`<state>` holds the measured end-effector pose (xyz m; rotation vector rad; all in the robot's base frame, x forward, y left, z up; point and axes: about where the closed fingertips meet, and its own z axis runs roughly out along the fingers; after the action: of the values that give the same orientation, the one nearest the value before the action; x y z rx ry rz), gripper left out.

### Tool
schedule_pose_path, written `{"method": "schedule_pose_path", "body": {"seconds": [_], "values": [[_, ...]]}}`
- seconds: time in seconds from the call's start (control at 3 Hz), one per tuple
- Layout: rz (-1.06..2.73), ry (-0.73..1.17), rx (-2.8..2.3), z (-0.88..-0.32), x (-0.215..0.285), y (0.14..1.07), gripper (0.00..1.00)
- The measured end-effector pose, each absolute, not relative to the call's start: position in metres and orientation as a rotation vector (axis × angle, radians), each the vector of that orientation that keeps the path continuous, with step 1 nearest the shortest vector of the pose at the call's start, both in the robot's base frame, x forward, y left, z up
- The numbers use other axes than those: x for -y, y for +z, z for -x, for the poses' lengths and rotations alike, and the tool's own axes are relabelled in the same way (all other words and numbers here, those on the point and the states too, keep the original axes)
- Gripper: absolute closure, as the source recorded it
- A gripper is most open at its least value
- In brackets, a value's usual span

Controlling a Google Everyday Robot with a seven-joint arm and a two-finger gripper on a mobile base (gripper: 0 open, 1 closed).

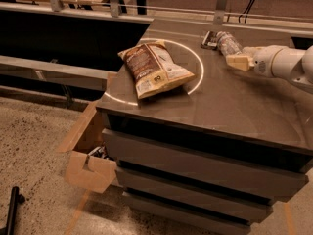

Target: Pick water bottle

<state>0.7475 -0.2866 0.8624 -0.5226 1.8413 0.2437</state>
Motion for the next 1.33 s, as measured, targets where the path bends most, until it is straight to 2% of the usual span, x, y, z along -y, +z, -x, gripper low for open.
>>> {"method": "schedule_pose_path", "body": {"seconds": [0.33, 1.33], "values": [[0.546, 0.252, -1.825, -0.742, 0.282, 0.871, 1.0], [0.713, 0.408, -1.722, -0.689, 0.273, 0.937, 1.0]]}}
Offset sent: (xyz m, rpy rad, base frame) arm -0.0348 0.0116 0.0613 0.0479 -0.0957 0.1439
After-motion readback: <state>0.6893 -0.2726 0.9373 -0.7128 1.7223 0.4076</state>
